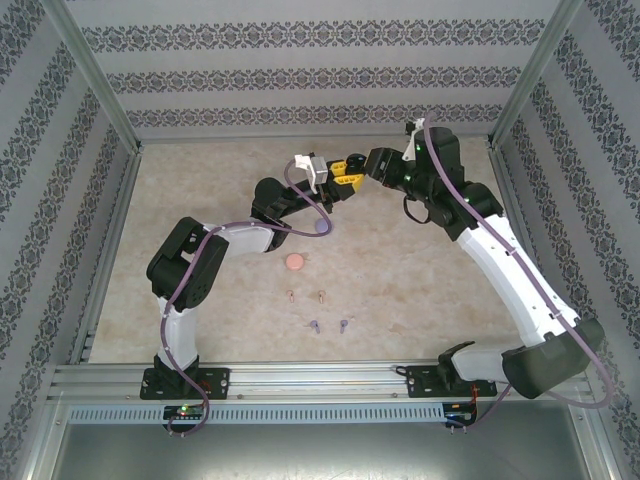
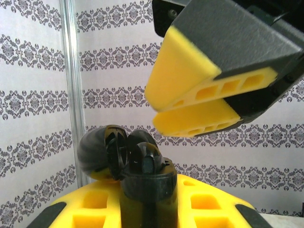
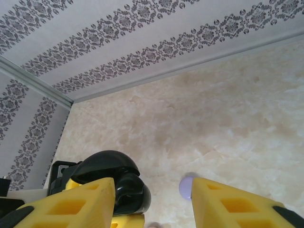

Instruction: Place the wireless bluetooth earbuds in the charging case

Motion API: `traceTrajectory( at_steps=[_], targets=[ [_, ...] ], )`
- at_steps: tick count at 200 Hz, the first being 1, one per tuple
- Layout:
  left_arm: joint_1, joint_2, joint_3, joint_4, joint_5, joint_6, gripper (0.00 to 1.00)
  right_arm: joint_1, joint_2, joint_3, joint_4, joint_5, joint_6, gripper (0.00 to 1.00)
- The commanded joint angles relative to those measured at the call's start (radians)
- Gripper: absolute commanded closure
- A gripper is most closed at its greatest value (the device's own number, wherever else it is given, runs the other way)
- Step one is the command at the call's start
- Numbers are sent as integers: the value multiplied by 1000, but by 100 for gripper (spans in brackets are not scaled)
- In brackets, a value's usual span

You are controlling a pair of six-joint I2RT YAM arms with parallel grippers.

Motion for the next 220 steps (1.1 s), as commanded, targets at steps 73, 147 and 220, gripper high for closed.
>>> traceTrajectory(
  at_steps=[73,147,220],
  targets=[
    [-8,8,37,60,-2,1,100,-12,49,40,41,-59,38,51],
    [-9,8,34,60,-4,1,100,22,92,91,65,-103,51,53],
    [-10,12,34,61,-4,-2,100,40,80,106,64,-119,70,54]
  ],
)
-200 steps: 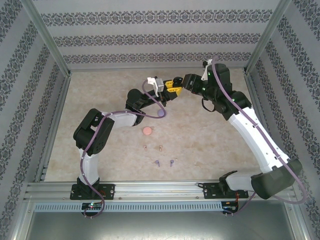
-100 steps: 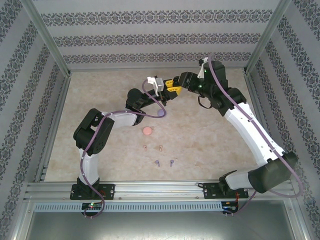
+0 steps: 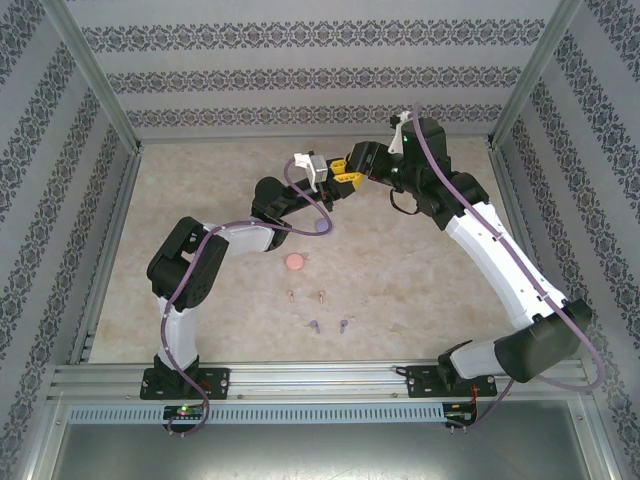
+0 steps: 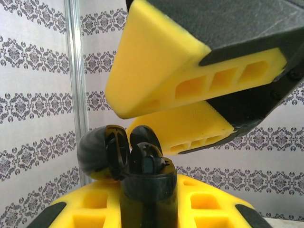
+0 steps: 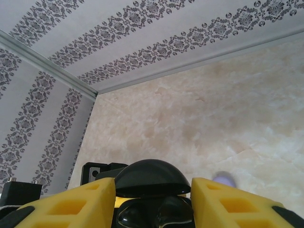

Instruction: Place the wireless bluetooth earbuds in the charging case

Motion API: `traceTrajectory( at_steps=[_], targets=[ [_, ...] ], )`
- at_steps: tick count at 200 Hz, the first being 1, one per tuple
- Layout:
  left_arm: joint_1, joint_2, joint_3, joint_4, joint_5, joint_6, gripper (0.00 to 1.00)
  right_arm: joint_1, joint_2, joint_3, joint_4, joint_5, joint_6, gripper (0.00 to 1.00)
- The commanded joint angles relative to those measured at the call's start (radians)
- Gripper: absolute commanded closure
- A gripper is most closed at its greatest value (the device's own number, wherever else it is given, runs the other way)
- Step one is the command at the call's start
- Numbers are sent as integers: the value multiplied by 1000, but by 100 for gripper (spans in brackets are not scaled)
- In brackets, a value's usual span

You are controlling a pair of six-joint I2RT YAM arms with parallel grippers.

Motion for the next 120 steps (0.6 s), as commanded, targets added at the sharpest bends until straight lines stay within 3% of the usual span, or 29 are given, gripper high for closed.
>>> traceTrajectory(
  at_steps=[1,60,120],
  targets=[
    [-10,11,25,60,13,-2,100,13,-10,42,25,-23,17,54],
    [-10,8,23,61,14,-2,100,9,-34,27,9,15,0,40],
    [-10,8,23,60,20,-4,100,19,-52,22,7,28,-8,40]
  ],
)
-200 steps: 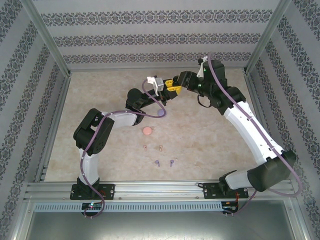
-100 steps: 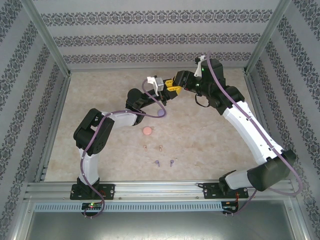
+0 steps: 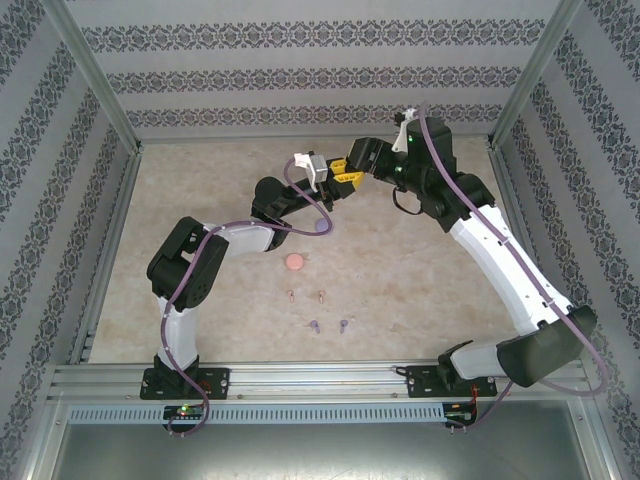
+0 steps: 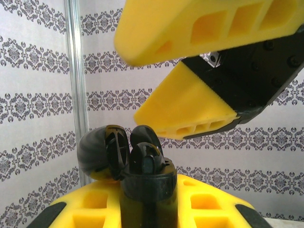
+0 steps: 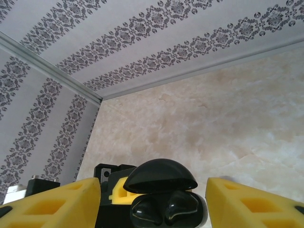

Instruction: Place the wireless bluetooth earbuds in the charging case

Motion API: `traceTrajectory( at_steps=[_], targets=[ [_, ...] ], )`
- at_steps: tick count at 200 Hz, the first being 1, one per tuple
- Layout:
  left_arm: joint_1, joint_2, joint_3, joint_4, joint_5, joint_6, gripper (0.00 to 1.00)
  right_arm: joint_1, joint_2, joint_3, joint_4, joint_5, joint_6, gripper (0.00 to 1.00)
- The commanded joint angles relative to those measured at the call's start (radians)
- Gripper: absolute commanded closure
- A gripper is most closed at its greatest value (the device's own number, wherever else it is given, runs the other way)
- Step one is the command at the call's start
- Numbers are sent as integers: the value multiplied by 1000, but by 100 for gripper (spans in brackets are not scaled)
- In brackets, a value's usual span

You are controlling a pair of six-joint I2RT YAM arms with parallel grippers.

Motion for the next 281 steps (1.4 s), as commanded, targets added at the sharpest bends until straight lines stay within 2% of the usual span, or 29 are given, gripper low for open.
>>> traceTrajectory(
  at_steps=[1,69,132,151,181,191,246,281],
  targets=[
    [-10,8,23,60,20,-4,100,20,-22,14,8,15,-11,40],
    [-10,10,27,61,21,-6,100,59,11,27,8,-30,-1,44],
    [-11,10,20,60,35,-11,100,-39,-100,-4,-9,10,-23,44],
    [-11,14,17,60,44,-19,100,-75,-66,40,-44,-15,-37,56],
    [-11,22,11,60,62,-36,100,-88,52,147,-92,-50,-69,91],
    [-12,25,12,60,69,-41,100,-88,97,179,-96,-66,-71,100],
    [-14,38,27,54,84,-59,100,-81,294,308,-155,-161,-79,100],
    [-14,51,35,46,70,-54,100,-66,207,193,-167,-189,-96,100]
  ],
)
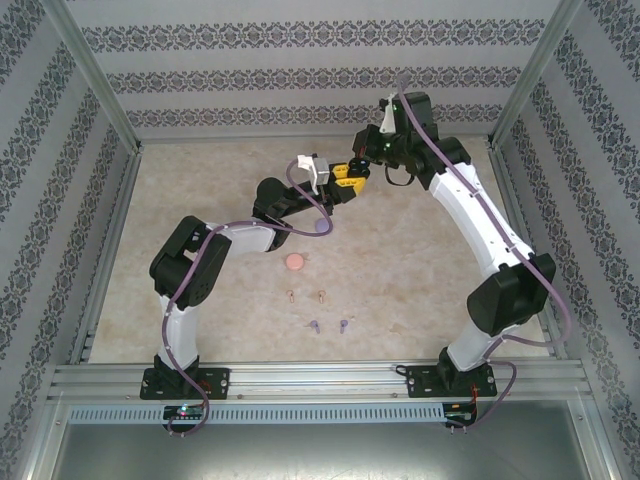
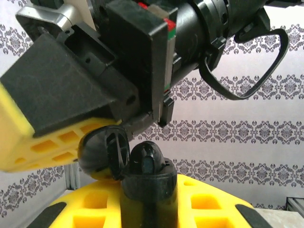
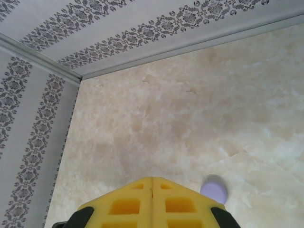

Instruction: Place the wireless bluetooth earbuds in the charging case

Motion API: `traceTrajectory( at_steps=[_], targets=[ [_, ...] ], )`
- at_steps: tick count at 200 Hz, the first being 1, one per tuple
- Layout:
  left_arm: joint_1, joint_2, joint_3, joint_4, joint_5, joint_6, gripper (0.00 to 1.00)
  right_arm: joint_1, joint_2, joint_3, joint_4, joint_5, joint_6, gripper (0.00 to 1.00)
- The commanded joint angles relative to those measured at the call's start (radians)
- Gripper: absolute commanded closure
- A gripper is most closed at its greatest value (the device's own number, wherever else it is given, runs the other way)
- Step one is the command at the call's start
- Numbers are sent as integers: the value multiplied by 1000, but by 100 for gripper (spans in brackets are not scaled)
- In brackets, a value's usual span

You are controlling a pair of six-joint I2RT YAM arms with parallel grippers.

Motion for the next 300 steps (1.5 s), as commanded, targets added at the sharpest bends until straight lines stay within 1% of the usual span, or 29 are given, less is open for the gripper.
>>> traceTrajectory(
  at_steps=[1,17,42,66,77,103,137,161,169,180,196,218,241,261,270,285,293,300],
  targets=[
    [-14,24,32,47,9,-20,100,19,-101,-67,-28,-49,-28,100],
    [-14,33,39,47,2,-24,100,16,-193,-168,-16,-37,-16,100],
    [-14,56,53,55,-2,-49,100,-12,-321,-282,16,38,16,100],
    [-16,79,69,43,-18,-89,100,-78,-392,-351,46,124,49,100],
    [-19,92,73,7,-54,-109,100,-114,-416,-388,57,149,64,99],
    [-36,141,104,-97,-120,-231,100,-178,-472,-513,81,193,90,96],
    [-87,242,166,-215,-210,-490,100,-221,-515,-646,105,177,112,91],
    [-132,319,227,-334,-271,-649,100,-227,-515,-689,111,173,111,89],
    [-145,343,252,-368,-275,-690,100,-229,-516,-699,114,173,112,88],
    [-163,364,276,-415,-295,-710,100,-231,-516,-709,118,172,115,86],
    [-184,373,321,-575,-339,-738,100,-235,-512,-719,121,172,113,84],
    [-205,402,407,-786,-367,-789,100,-236,-509,-724,129,165,116,80],
    [-219,415,445,-907,-415,-840,100,-237,-511,-725,133,159,118,77],
    [-223,421,476,-1018,-440,-853,100,-237,-512,-723,131,155,115,73],
    [-223,422,485,-1057,-450,-859,96,-239,-514,-722,131,152,115,71],
    [-223,429,513,-1125,-452,-854,92,-239,-520,-722,129,151,114,70],
    [-223,433,529,-1158,-454,-853,87,-240,-523,-721,128,150,113,68],
    [-223,439,541,-1177,-448,-853,84,-240,-529,-721,126,149,113,66]
  ],
)
